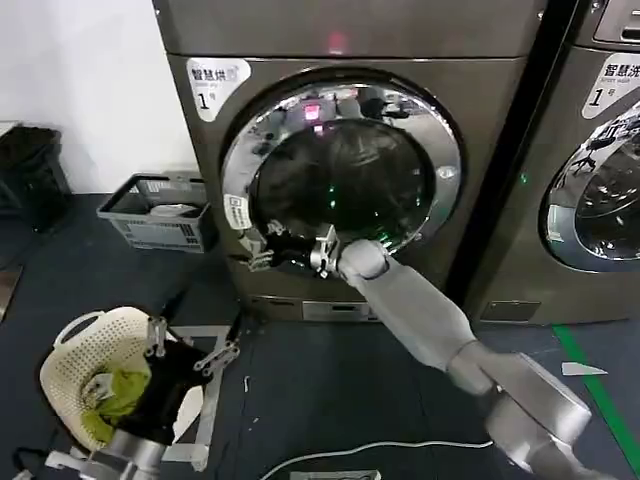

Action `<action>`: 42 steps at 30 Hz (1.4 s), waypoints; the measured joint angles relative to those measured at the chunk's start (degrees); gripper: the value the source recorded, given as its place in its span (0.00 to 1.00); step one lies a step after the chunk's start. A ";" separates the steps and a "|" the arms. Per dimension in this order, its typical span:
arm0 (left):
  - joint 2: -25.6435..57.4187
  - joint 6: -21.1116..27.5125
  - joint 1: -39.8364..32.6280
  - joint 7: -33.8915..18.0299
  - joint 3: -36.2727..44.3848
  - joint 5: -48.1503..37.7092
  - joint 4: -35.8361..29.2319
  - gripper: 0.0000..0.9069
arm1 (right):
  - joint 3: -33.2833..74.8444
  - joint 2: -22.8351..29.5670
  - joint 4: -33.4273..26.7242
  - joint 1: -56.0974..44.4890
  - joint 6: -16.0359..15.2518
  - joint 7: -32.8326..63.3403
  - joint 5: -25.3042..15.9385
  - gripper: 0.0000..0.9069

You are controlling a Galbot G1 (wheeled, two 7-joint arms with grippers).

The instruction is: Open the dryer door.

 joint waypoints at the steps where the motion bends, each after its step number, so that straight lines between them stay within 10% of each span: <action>1: 0.33 0.04 -0.42 0.01 -0.36 -0.78 0.28 1.00 | -0.04 -0.84 1.22 -0.56 0.41 -1.64 1.20 1.00; 20: 4.07 2.04 -5.61 0.87 -8.84 -8.42 4.49 1.00 | 2.79 -15.93 21.78 -10.32 0.00 -20.56 8.47 1.00; 42: 15.22 -4.95 -13.98 8.67 1.77 -11.31 14.45 1.00 | 23.05 -30.82 34.75 -26.31 2.56 -29.33 4.13 1.00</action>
